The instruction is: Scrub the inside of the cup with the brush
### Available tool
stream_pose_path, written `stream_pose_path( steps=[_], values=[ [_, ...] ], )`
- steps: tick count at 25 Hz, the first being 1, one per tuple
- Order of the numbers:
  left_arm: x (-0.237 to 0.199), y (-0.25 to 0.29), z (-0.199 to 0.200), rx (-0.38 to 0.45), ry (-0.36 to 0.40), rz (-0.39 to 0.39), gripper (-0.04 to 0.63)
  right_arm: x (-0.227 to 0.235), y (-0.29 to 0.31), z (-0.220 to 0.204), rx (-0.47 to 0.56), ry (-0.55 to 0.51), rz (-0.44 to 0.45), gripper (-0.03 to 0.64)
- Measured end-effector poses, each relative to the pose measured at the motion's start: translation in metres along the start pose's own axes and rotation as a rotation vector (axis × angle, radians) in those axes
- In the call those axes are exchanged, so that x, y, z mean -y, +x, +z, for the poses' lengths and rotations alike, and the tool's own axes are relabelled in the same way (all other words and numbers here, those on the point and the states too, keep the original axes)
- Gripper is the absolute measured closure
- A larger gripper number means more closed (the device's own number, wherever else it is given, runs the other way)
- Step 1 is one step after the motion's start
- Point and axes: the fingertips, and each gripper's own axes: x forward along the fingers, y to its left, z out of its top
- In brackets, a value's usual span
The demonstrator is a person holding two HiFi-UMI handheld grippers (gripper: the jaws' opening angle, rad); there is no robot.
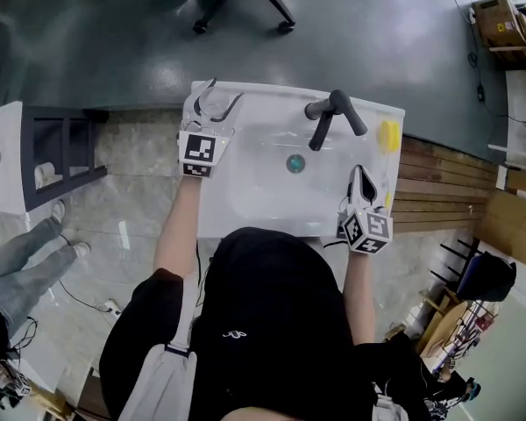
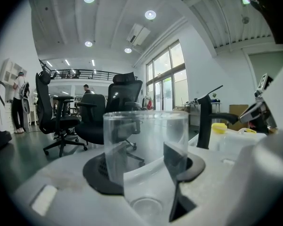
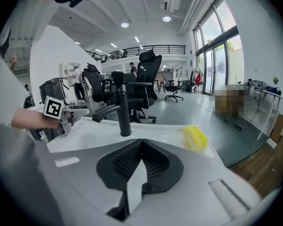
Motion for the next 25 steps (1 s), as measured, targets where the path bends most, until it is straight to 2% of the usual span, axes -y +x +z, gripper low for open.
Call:
stream_pose_path(
  steps=[7,13,25],
  values=[
    [0.001,-0.006,-0.015,-0.064,0.024,0.008,0.322,0.000,-0.007,0.000,0.007,-0.009,0.003,0.615],
    [0.000,-0.014,-0.032,-0.123,-0.017,0.011,0.299,-0.001,-0.016,0.000,0.019,-0.010,0.004,0.615],
    [0.004,-0.072,-0.048,-0.170,-0.129,0.104,0.299,-0.014,-0.031,-0.016,0.009,0.018,0.040,0.615]
  ],
)
